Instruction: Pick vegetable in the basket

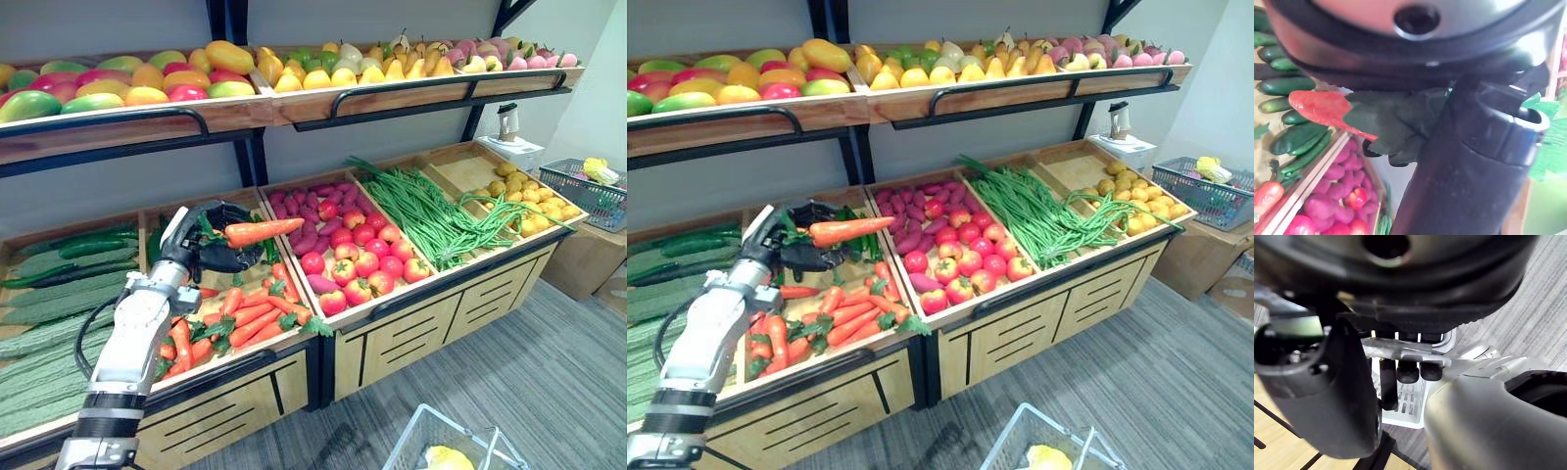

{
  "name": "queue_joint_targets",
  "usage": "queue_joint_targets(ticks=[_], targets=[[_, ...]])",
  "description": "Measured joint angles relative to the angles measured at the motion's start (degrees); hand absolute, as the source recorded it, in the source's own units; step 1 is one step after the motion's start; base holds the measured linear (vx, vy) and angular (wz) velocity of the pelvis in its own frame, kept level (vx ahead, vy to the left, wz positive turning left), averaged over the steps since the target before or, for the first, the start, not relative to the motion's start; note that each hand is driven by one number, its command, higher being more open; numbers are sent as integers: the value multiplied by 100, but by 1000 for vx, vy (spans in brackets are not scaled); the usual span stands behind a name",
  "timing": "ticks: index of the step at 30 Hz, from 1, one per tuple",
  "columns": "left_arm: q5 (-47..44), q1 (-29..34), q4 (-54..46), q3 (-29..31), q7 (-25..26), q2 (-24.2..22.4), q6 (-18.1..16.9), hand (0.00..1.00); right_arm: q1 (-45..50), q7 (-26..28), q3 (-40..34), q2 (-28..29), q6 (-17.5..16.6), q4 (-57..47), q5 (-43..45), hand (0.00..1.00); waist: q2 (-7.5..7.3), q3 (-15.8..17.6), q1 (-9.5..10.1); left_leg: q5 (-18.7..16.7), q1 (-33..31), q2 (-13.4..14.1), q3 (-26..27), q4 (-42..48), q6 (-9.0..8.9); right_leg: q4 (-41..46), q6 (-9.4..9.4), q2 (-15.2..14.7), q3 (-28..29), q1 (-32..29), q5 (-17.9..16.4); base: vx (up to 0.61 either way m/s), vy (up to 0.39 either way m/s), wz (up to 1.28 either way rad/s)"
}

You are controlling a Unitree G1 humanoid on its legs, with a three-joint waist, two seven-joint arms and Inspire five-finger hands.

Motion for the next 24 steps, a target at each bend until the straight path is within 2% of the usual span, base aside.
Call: queue_joint_targets(ticks=[7, 11, 13, 16, 18, 19, 20, 21, 22, 24], targets=[[0, -19, -35, -358, -83, 0, 14, 0, 1, 4, -246, 19, -27, 164, 1, 0, 5, -2, -28, -8, 41, -8, 62, -2, -6, 1, 2, 9, 69, 3, 1, -13, 7, -5], [-104, -109, -41, -675, -83, -27, 13, 0, 0, 10, -353, 40, -73, 200, 13, 0, 28, 14, -156, -31, 86, -2, 163, 25, -12, 3, 4, 39, 182, -1, 4, -16, 5, -12], [-140, -219, -40, -753, -83, -186, 13, 0, 1, 18, -503, 74, -100, 206, 19, 0, 68, 50, -266, -54, 94, -1, 194, 37, -10, 3, 6, 47, 225, -8, 3, -14, 6, -15], [-148, -468, -40, -945, -73, -401, 10, 0, -4, 30, -643, 70, -162, 207, 28, 0, 145, 145, -349, -178, 90, 40, 381, 192, -35, 38, 18, 112, 444, -81, -5, 3, 4, -36], [-195, -695, -48, -1098, -19, -499, 5, 0, -35, 44, -686, 67, -218, 201, 84, 0, 177, 292, -430, -434, -17, 168, 449, 779, -18, 167, 16, 253, 687, -186, -63, 49, -26, -76], [-195, -715, -90, -1094, 69, -494, 7, 0, -119, 49, -672, 76, -199, 213, 134, 0, 111, 395, -427, -646, -211, 278, 21, 1520, 296, 315, -28, 358, 1023, -251, -90, 46, -32, -104], [-195, -713, -90, -1094, 142, -495, 11, 0, -145, 73, -646, 72, -192, 212, 134, 0, 88, 420, -418, -743, -354, 313, -292, 1929, 459, 393, -73, 415, 1207, -283, -122, 23, -7, -165], [-190, -710, -90, -1094, 262, -487, 15, 0, -184, 134, -538, 18, -197, 214, 119, 0, 41, 514, -347, -1010, -545, 236, -1066, 2488, 539, 531, -88, 486, 1601, -320, -166, -8, 59, -189], [-184, -710, -108, -1095, 353, -480, 21, 0, -284, 178, -433, -110, -191, 265, -21, 0, 92, 606, -301, -1201, -561, 13, -1783, 2440, 417, 654, -81, 642, 1982, -362, -157, -20, 87, -187], [-172, -705, -217, -1111, 410, -486, 26, 0, -363, 188, -341, -236, -127, 270, -64, 0, 226, 636, -307, -1299, -560, -52, -2199, 2155, 347, 790, -21, 893, 2328, -515, -105, -20, 109, -137]])
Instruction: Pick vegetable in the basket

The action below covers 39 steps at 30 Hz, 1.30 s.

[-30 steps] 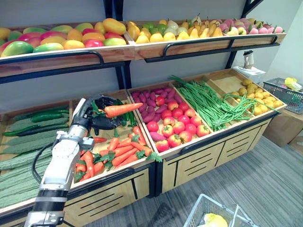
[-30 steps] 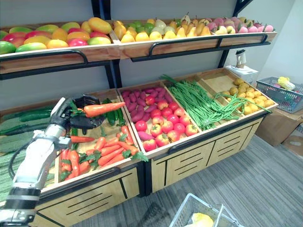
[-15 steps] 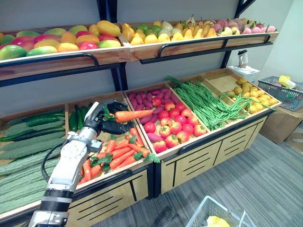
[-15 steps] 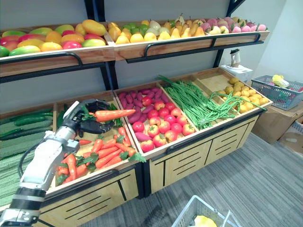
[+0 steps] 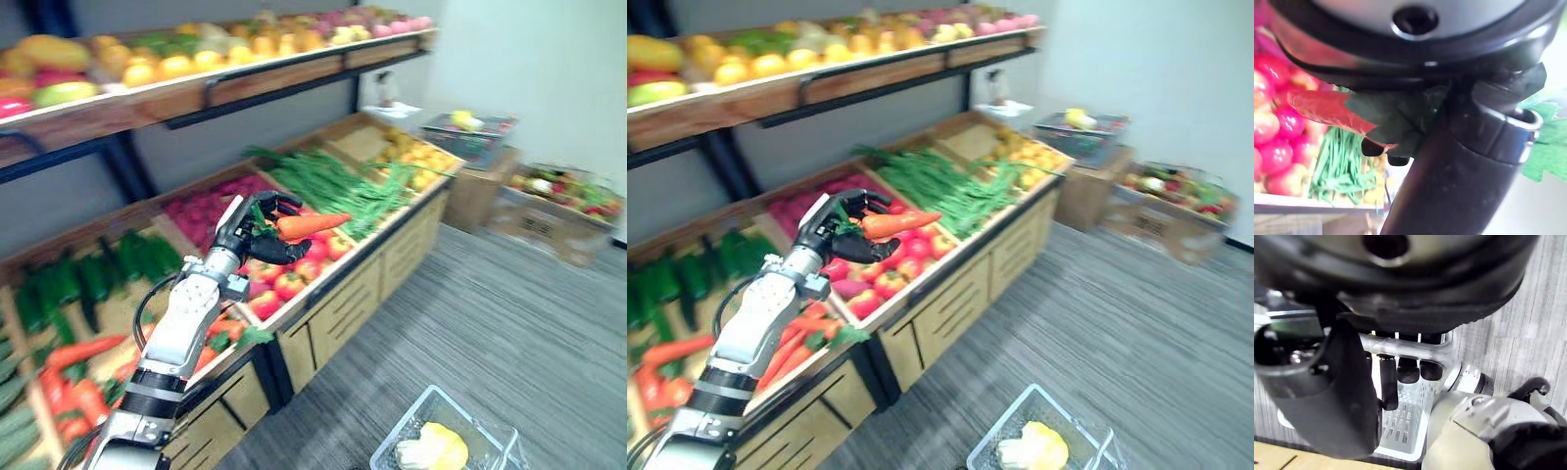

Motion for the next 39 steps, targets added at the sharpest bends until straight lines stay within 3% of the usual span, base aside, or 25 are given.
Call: queue_joint_targets(ticks=[3, 5, 7, 10, 12, 13, 15, 17, 18, 20, 22, 27, 29, 36, 39], targets=[[132, -4, -471, -11, 44, 1, 1, 0, -5, -10, 108, 89, 54, -102, 99, 0, -172, 120, 0, -3, 96, -169, 72, -435, -6, 265, 151, 6, 238, -345, 6, -30, 47, -56], [213, 56, -679, -137, 161, 99, 2, 0, 37, -23, 125, 250, 69, -256, 310, 0, -338, 214, 74, -21, 235, -232, 263, -487, -33, 374, 182, -5, 347, -370, 8, -72, 55, -29], [215, 75, -802, -212, 171, 135, 2, 0, 136, -41, 170, 337, 65, -464, 399, 0, -400, 248, 181, -64, 304, -295, 445, -432, 2, 330, 190, -89, 321, -361, -23, -86, 65, -40], [215, 192, -1073, -203, 160, 298, 1, 0, 140, -42, 176, 331, 30, -577, 297, 0, -399, 251, 293, -135, 391, -319, 806, -403, 48, 72, 119, -282, -51, -310, 30, -93, 87, -64], [213, 278, -1230, -138, 107, 359, -10, 0, 137, -41, 162, 321, -7, -580, 290, 0, -406, 261, 334, -143, 517, -278, 1066, -447, 73, -61, 35, -456, -626, -282, -17, -30, 51, -68], [213, 360, -1304, -31, 90, 359, -10, 0, 120, -41, 156, 314, -23, -581, 286, 0, -381, 263, 354, -135, 560, -225, 1213, -453, 83, 3, -93, -546, -1033, -332, -113, -17, 54, -74], [222, 670, -1405, 501, 12, 358, -42, 0, 66, -28, 110, 323, -89, -576, 287, 0, -334, 272, 371, -113, 744, -88, 1603, -528, 61, 1580, -382, -766, -1996, -777, -455, 37, 84, -76], [252, 865, -1407, 861, -8, 369, -68, 0, 120, -29, 131, 314, -150, -572, 281, 0, -312, 187, 370, -84, 778, 80, 1700, -556, 1, 2276, -180, -935, -2403, -715, -1220, 151, 16, -34], [337, 953, -1407, 1054, -7, 419, -81, 0, 113, -29, 262, 293, -202, -577, 266, 0, -420, 106, 413, -48, 825, 152, 1731, -567, -114, 2059, 21, -994, -2586, -530, -1401, 202, -40, -27], [360, 1017, -1382, 1146, -3, 431, -80, 0, 66, -37, 615, 136, -191, -639, 288, 0, -292, 75, 506, 67, 739, 413, 1737, -603, -279, 1537, -170, -675, -2678, -368, -1098, 173, -110, -18], [359, 1031, -1382, 1146, -20, 500, -132, 0, -26, -45, 792, 11, -89, -853, 289, 0, -250, 43, 607, 258, 664, 508, 1719, -800, -256, 1004, -289, -496, -2664, -257, -813, 106, -134, -16], [323, 1032, -1382, 1138, -16, 734, -276, 0, -241, -244, 787, -624, 238, -2274, 303, 0, -263, 41, 607, 526, 515, 434, 1556, -1101, -220, 201, -341, -413, -2579, -168, -286, -31, -60, -10], [324, 1035, -1373, 1137, -16, 845, -278, 0, -299, -289, 759, -966, 418, -3013, 430, 0, -354, 42, 577, 527, 549, 374, 1536, -1151, -222, -87, -324, -409, -2490, -36, -65, -123, 29, -12], [441, 1450, -1264, 1138, 2, 843, -306, 0, -598, 227, 390, -1547, 429, -4238, 523, 0, -729, -4, 544, 394, 571, 66, 1421, -1146, -250, -786, -85, -611, -2240, 260, 487, -173, 56, -8], [528, 1547, -1212, 1144, 2, 843, -308, 0, -632, 518, 312, -1967, 422, -4632, 533, 0, -776, -48, 575, 400, 574, -40, 1423, -1112, -234, -786, -30, -721, -2199, 277, 530, -130, 69, 0]])
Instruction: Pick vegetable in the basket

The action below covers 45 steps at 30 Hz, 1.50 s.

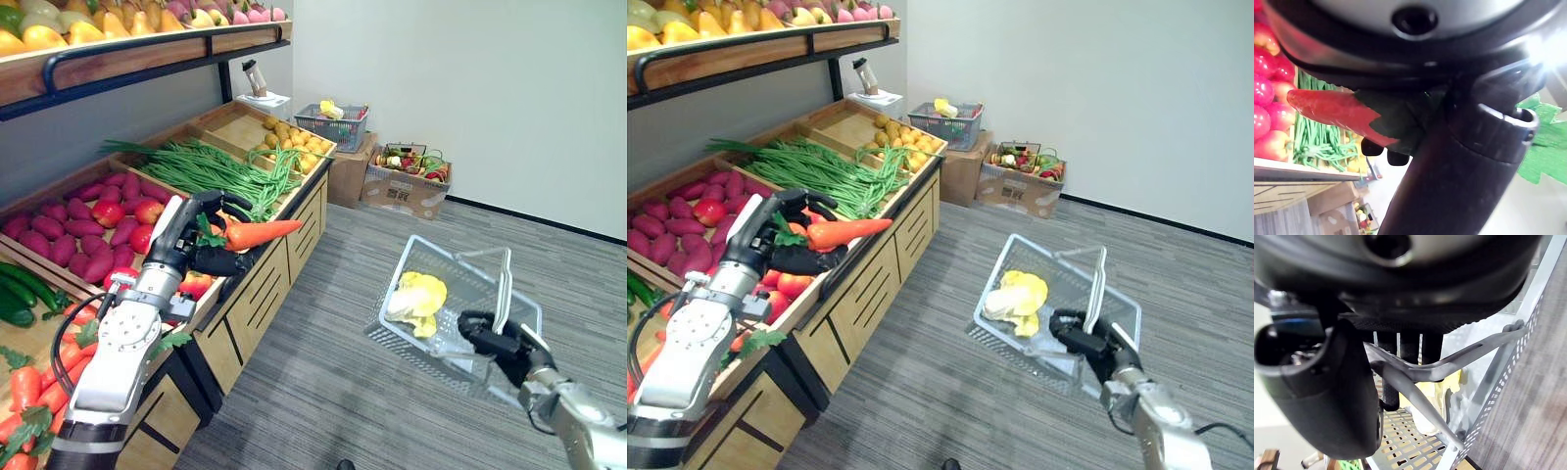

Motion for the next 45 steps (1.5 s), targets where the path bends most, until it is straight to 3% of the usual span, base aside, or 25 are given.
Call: queue_joint_targets(ticks=[6, 12, 23, 35, 42, 45], targets=[[34, -1, 75, 3, -5, -47, -15, 0, -140, 287, 2, -199, 25, -122, 38, 0, 51, -42, 45, -9, -17, -75, -6, 21, 36, 2, 22, -80, 19, -9, 47, -42, 32, 0], [43, -1, 97, 2, -22, -157, -89, 0, -148, 304, 48, -505, 266, -234, 236, 0, 136, -88, 67, -24, -32, -95, -30, 52, 59, 4, 45, -115, 9, 1, 66, -7, 2, 0], [139, 2, 112, -34, -218, -427, -146, 0, -577, 488, 191, -635, 286, -1189, 466, 0, 253, -158, 75, -166, -138, -81, -35, 432, 117, 0, 117, -165, 27, 58, 78, -69, 3, 0], [484, 2, 624, -904, -390, -824, -131, 0, -1031, 1071, 1324, -628, 775, -1739, 697, 0, 285, -246, 124, -343, -248, -5, -58, 720, 116, 2, 128, -127, 43, 59, 119, -7, 0, 0], [692, 3, 817, -907, -281, -853, -96, 0, -1030, 1312, 1927, -533, 1295, -1854, 685, 0, 283, -247, 122, -381, -258, -60, -42, 765, 157, 3, 172, -175, 88, 61, 149, -5, 3, 0], [711, 3, 905, -907, -237, -850, -72, 0, -1030, 1327, 1958, -520, 1369, -1855, 680, 0, 283, -247, 129, -389, -256, -89, -42, 773, 176, 3, 189, -202, 98, 68, 157, -21, 6, 0]])
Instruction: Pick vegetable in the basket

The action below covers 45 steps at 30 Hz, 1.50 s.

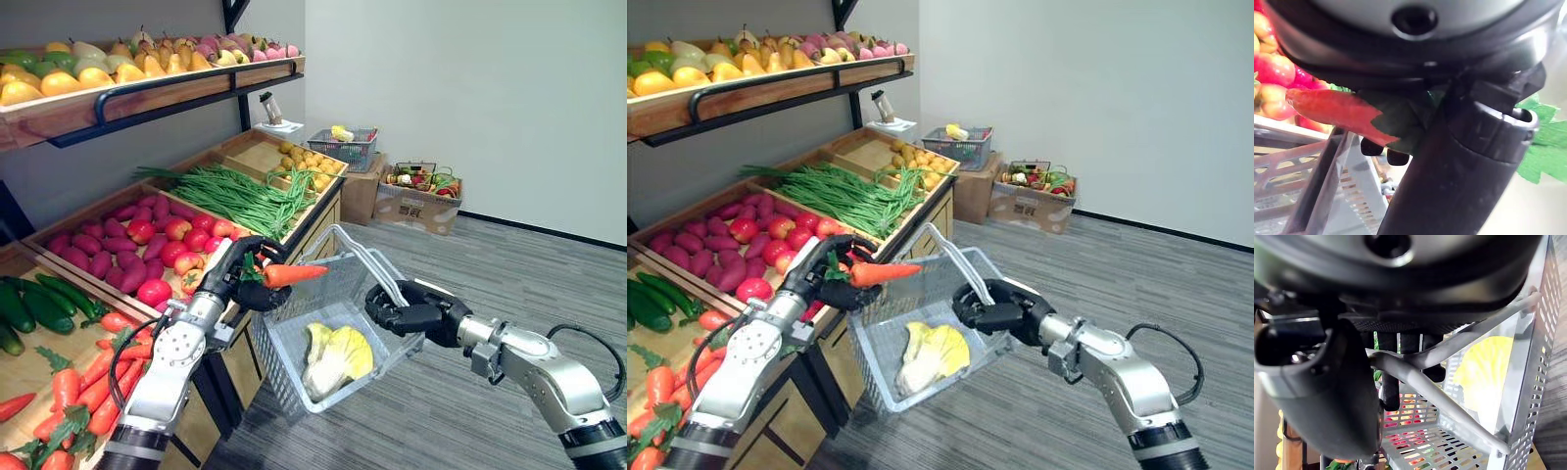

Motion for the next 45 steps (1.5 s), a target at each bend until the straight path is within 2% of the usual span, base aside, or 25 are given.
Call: queue_joint_targets(ticks=[12, 20, 31, 45], targets=[[252, -1, 9, -69, -117, 15, 0, 0, 0, -40, 12, 16, 3, -212, 0, 0, -2, 1, -11, 0, 9, -15, -2, -3, 8, 1, 25, -13, 9, 10, 4, 0, 0, 0], [802, -22, 2, -664, -249, 205, -1, 0, 0, -63, 219, -9, 161, -371, -7, 0, -6, 3, -36, -3, 47, -26, 64, -6, 12, 0, 45, -11, 91, 18, 17, -11, -6, -4], [972, -815, -727, -1074, -288, 314, -74, 0, 0, 34, 422, 147, 239, -836, 4, 0, 0, -4, -51, -2, 101, -22, 91, -16, 10, 0, 40, -4, 103, 51, 18, -3, -3, -1], [1450, -816, -753, -1324, -472, 387, -38, 0, 0, -8, 663, 163, 439, -850, 15, 0, 60, -139, -55, 0, 211, -24, 173, -102, 5, -1, -3, 24, 151, 86, -7, 1, -2, -2]])
